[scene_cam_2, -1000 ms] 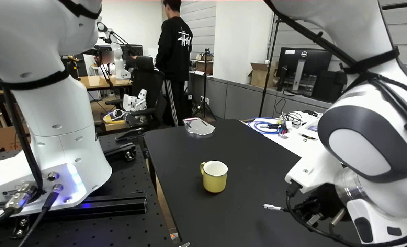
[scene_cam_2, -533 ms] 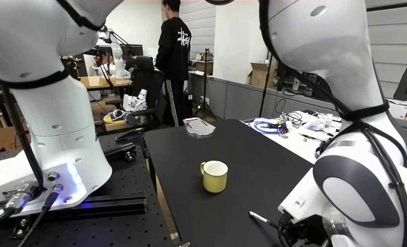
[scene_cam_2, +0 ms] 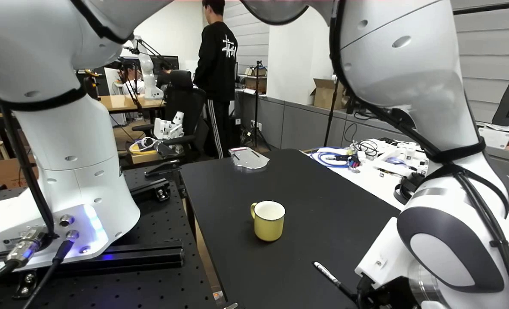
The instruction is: Remove the marker from the cup.
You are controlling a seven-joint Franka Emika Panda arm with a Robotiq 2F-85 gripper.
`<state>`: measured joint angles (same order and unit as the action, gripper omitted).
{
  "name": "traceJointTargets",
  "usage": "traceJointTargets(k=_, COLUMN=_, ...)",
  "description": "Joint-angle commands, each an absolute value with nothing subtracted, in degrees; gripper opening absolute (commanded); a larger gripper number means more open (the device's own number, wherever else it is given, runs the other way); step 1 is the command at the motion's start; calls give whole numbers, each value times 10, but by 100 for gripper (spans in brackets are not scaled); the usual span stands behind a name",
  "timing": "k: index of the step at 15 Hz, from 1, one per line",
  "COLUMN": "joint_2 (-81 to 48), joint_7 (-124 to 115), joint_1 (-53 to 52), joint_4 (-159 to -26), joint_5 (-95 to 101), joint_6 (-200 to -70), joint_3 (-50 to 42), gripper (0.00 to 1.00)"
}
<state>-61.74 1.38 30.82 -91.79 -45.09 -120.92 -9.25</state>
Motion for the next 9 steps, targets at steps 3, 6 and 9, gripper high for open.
traceJointTargets(k=3, joint_2=-528, joint_7=27, joint_1=286, joint_4=-951, joint_5=-448, joint_6=-1185, joint_3=-79, gripper=90)
traceJointTargets(k=6, joint_2=-461, joint_7=50, joint_1=270, joint_4=-990, joint_5=-449, joint_6=-1180, joint_3=-77, gripper=100)
traceJointTargets(k=9, joint_2=-394, joint_7=82, joint_1=255, joint_4=-1046, joint_5=-453, joint_6=-1181, joint_3=-76, gripper=100)
